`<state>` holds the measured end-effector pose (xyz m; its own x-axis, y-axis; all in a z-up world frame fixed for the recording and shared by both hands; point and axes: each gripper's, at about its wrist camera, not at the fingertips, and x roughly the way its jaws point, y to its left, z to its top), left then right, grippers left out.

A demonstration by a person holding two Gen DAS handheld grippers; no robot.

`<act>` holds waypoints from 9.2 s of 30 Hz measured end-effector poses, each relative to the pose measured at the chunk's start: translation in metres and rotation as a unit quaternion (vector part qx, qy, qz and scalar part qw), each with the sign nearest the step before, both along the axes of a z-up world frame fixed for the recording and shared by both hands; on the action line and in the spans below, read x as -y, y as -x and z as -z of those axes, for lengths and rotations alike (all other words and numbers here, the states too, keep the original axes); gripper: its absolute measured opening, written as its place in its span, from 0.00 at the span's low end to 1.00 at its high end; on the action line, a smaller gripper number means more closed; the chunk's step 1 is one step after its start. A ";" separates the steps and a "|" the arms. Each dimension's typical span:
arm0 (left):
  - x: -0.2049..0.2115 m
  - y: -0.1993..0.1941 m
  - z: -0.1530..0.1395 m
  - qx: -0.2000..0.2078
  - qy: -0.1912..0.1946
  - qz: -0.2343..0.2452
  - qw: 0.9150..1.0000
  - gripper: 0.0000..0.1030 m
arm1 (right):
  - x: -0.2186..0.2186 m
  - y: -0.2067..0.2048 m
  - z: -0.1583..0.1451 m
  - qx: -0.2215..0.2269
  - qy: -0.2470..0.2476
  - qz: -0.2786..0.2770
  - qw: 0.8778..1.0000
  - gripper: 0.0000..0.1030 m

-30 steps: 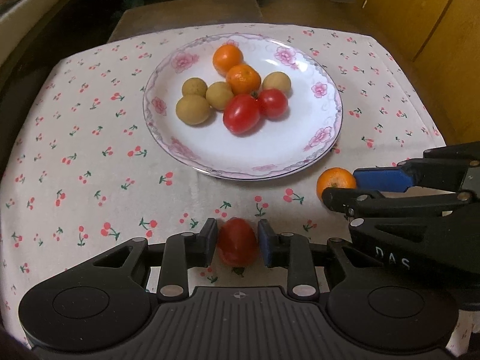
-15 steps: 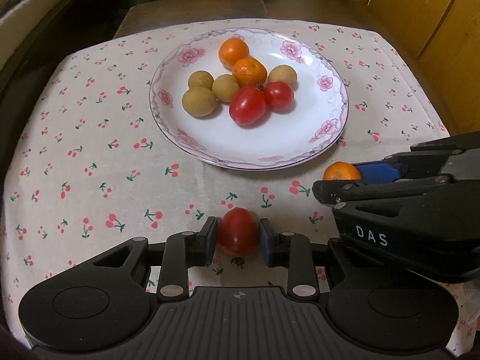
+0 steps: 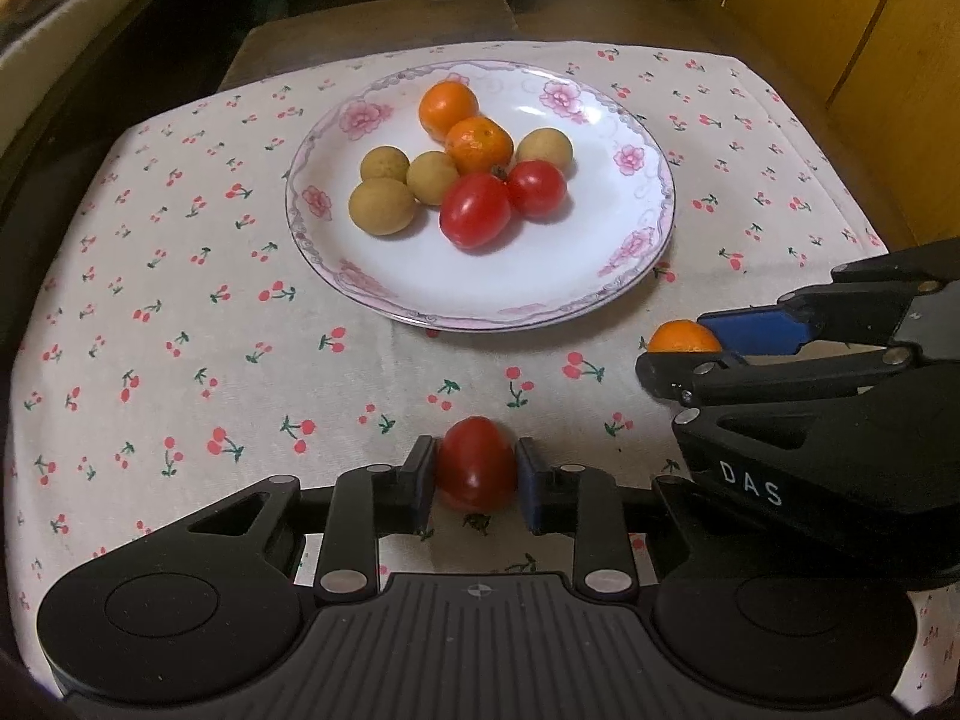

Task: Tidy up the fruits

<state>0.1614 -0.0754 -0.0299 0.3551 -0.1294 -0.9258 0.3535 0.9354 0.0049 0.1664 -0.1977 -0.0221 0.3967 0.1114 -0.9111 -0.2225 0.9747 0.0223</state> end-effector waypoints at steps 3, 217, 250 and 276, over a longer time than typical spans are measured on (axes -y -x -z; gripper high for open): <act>0.000 0.003 -0.001 0.000 -0.001 0.002 1.000 0.34 | -0.001 0.003 -0.001 0.000 0.005 -0.004 1.000 0.28; -0.025 0.033 -0.049 0.126 0.007 -0.083 0.989 0.79 | 0.009 0.053 -0.043 0.072 -0.060 0.058 0.994 0.41; -0.044 0.110 -0.048 0.143 0.014 -0.123 0.982 1.00 | 0.009 0.133 -0.049 0.080 -0.076 0.088 0.990 0.47; -0.045 0.122 -0.054 0.161 0.015 -0.119 0.980 1.00 | 0.008 0.141 -0.051 0.082 -0.078 0.091 0.989 0.47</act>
<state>0.0397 -0.0305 0.0240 0.6515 -0.0329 -0.7580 0.1108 0.9925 0.0522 0.0251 -0.2059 0.0290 0.5644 0.1584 -0.8101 -0.0560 0.9865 0.1539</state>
